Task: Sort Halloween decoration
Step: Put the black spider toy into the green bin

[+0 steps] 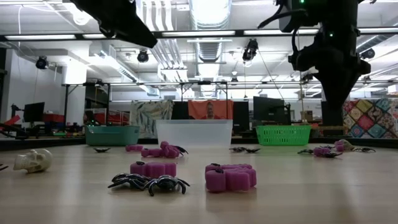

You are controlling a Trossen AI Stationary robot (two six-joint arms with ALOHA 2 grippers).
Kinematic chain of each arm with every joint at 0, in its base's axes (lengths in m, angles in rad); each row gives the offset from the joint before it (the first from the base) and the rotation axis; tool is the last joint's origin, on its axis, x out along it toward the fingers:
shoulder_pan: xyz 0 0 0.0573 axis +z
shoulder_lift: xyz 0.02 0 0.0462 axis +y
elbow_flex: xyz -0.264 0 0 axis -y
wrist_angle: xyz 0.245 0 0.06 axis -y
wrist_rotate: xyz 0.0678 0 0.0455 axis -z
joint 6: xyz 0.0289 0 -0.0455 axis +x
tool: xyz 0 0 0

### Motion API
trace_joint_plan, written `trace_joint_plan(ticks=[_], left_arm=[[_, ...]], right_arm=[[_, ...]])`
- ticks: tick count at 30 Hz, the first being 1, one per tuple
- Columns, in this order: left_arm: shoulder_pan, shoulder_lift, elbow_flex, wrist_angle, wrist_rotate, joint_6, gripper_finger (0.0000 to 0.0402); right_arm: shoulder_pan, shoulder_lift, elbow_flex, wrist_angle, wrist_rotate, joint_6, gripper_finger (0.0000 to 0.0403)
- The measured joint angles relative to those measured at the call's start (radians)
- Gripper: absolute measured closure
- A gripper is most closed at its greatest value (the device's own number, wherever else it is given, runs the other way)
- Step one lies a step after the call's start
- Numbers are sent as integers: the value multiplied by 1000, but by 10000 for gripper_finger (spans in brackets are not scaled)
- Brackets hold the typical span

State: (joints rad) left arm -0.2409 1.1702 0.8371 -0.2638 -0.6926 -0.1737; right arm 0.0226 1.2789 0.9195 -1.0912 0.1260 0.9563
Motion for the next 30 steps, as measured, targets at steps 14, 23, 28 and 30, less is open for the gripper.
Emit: trace_joint_plan(ticks=[14, 23, 28, 30], left_arm=[[1, -12, 0, 1, -8, 23, 253], [0, -10, 0, 3, -7, 18, 253], [0, 27, 0, 46, -5, 33, 253], [0, 49, 0, 79, 5, 43, 253]], right_arm=[[-69, 0, -57, -1, -6, -152, 323], [-51, 0, -57, 87, -283, -481, 327], [-46, 0, -57, 370, -203, -517, 335], [-28, 0, -64, 489, -201, -595, 335]])
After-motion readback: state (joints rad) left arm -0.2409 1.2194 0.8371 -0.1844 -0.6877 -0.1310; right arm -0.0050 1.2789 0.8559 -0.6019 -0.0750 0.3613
